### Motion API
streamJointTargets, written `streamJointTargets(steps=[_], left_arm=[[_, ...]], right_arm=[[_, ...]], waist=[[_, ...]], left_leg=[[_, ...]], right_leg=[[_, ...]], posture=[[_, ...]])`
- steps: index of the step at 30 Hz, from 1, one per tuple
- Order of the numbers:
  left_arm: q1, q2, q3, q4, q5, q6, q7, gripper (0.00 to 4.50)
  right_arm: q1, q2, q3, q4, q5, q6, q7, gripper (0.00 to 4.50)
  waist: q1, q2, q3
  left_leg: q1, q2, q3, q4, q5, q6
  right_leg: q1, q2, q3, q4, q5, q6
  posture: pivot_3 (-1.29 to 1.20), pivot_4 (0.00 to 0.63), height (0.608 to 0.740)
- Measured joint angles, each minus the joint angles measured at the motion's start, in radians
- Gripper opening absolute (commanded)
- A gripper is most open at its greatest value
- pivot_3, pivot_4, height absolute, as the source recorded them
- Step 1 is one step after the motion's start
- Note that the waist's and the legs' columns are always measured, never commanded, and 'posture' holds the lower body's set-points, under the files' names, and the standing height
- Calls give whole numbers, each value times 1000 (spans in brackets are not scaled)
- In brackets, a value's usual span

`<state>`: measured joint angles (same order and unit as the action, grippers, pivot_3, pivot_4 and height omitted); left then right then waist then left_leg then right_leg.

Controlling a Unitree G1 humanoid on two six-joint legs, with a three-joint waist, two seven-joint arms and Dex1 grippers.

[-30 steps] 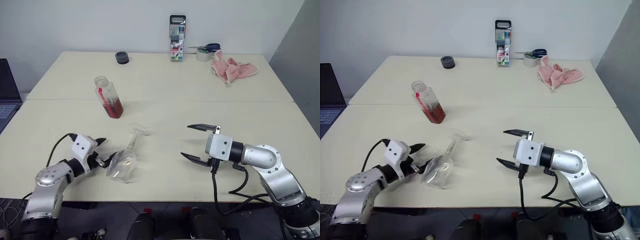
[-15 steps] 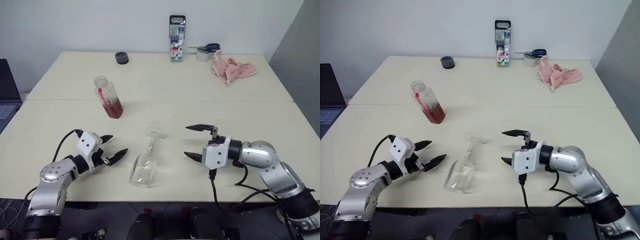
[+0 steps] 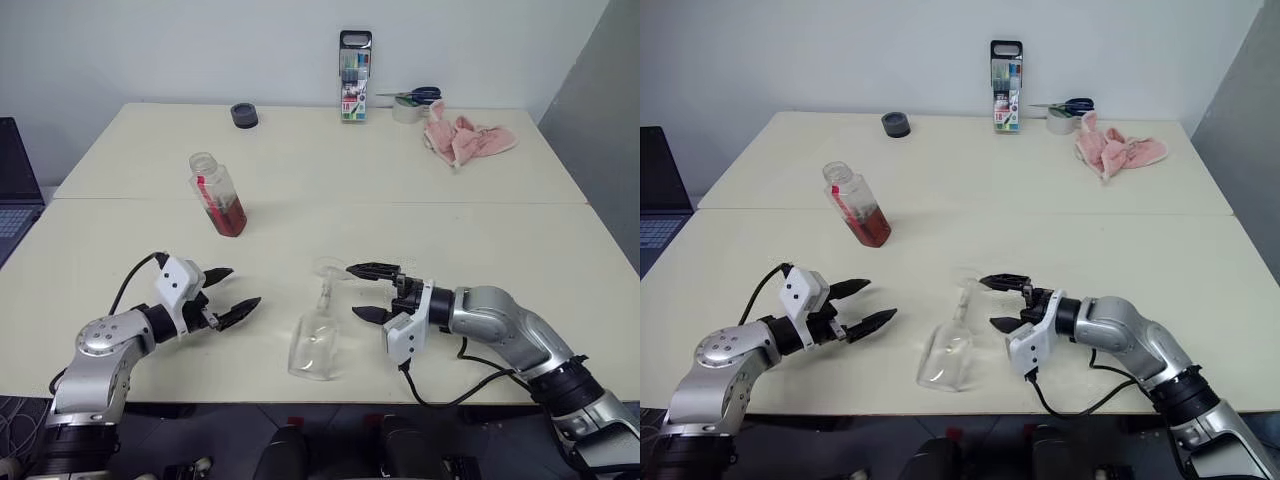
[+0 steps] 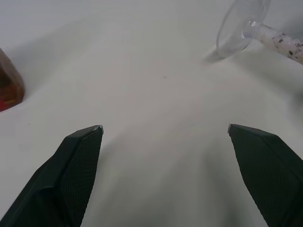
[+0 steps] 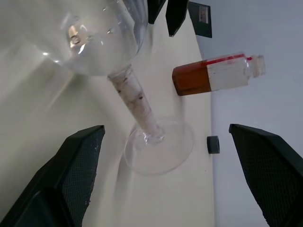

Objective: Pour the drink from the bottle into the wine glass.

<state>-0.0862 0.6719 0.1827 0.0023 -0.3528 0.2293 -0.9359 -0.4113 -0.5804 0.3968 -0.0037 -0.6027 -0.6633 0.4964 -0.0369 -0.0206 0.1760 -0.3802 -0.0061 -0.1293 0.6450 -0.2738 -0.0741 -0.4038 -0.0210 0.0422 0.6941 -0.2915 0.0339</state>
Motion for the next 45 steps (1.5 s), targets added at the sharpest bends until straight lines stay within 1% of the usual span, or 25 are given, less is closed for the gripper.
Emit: streamJointTargets(steps=[4,9,13,19,21,23,26,32,33,35,38,41,43,45], left_arm=[[-13,0,-6,0,0,3,-19,4500],[-35,0,-27,0,-1,9,-38,4500],[-42,-1,-41,-2,-1,18,-38,4500],[-42,-8,-49,-5,-1,24,-38,4500],[-43,-8,-49,-5,-1,24,-38,4500],[-44,-8,-49,-5,-1,24,-38,4500],[-47,-8,-50,-5,0,24,-38,4500],[-50,-13,-64,-5,0,23,-36,4500],[-51,-13,-65,-5,1,23,-35,4500],[-53,-14,-65,-6,1,23,-35,4500],[-53,-14,-66,-9,1,25,-34,4500],[-46,-14,-66,-16,0,29,-34,4500],[-36,-13,-64,-29,-1,37,-33,4500],[-35,-12,-64,-35,-1,47,-32,4500]], right_arm=[[-18,41,26,47,-95,-10,-72,4484],[-72,63,53,124,-195,-18,-159,4484],[-96,70,66,170,-245,-27,-217,4484],[-101,75,93,185,-281,-31,-263,4484],[-100,78,103,185,-286,-36,-271,4111],[-99,78,115,185,-289,-37,-277,3612],[-96,89,129,186,-289,-34,-278,2489],[-96,117,144,206,-287,-6,-270,388],[-103,120,136,203,-277,-1,-273,233],[-107,119,135,204,-266,2,-261,217],[-93,118,124,194,-185,15,-219,216],[-49,132,102,153,6,55,-118,215],[-21,175,81,100,198,168,-16,214],[-19,231,49,55,351,302,57,214]], waist=[[-1,0,0],[-2,0,0],[-3,0,0],[-5,-1,0],[-5,-1,-1],[-5,-1,-1],[-6,-1,-1],[-9,-1,-1],[-11,-2,-1],[-12,-2,-1],[-12,-2,-1],[-14,-2,-1],[-16,-2,-1],[-20,-2,-1]], left_leg=[[0,0,0,0,0,0],[0,0,1,0,0,0],[0,0,1,0,0,0],[0,0,0,0,0,0],[0,0,0,0,0,0],[0,0,0,0,0,0],[0,0,0,0,0,0],[0,0,0,0,0,0],[1,0,0,0,0,0],[1,0,0,0,0,0],[1,0,0,0,0,0],[0,0,0,0,0,0],[0,1,-1,0,0,0],[1,1,-1,0,0,0]], right_leg=[[0,0,0,1,0,0],[0,0,1,1,0,0],[0,0,1,1,0,0],[0,0,1,1,0,0],[0,0,1,1,0,0],[0,0,1,1,0,0],[0,0,1,1,0,0],[0,0,1,2,0,0],[0,0,1,2,0,0],[0,0,0,2,0,0],[0,0,1,2,0,0],[0,0,1,2,0,0],[0,0,0,2,0,0],[0,1,0,2,0,0]], posture=[[0,150,740],[0,150,740],[0,150,740],[0,150,740],[0,150,740],[0,150,740],[0,150,740],[0,150,740],[0,150,740],[0,150,740],[0,150,740],[0,150,740],[0,150,740],[0,150,740]])
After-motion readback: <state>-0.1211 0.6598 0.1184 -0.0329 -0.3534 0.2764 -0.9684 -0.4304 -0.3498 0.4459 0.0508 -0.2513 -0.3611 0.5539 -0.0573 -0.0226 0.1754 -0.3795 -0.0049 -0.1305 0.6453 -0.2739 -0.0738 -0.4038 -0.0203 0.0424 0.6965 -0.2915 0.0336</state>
